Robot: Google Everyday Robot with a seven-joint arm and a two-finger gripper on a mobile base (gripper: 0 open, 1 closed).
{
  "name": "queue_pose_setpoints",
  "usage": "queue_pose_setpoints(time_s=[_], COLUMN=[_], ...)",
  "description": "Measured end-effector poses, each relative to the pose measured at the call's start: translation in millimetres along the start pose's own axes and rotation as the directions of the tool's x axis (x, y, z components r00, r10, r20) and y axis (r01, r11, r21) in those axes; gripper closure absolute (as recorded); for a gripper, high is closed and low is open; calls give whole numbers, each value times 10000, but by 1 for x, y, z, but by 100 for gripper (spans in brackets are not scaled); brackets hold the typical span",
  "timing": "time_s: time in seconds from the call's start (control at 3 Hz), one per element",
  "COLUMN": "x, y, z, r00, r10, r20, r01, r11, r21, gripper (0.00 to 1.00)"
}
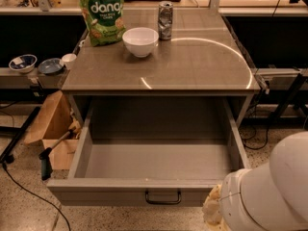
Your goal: Close top drawer
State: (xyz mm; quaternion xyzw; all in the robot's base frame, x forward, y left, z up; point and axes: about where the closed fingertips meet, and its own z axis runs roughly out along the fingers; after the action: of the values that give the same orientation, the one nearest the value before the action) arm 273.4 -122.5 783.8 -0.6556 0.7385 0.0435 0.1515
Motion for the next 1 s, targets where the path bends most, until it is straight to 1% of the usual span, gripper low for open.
queue_pose_setpoints(time_s=[0.33,1.0], x=[5,5], y=[3,11], z=[28,58], r00=[9996,9984], r10=[223,351], r20=[-192,-452], r01=[-228,-375], r11=[9995,9979], r21=[-235,-532], gripper=[100,100])
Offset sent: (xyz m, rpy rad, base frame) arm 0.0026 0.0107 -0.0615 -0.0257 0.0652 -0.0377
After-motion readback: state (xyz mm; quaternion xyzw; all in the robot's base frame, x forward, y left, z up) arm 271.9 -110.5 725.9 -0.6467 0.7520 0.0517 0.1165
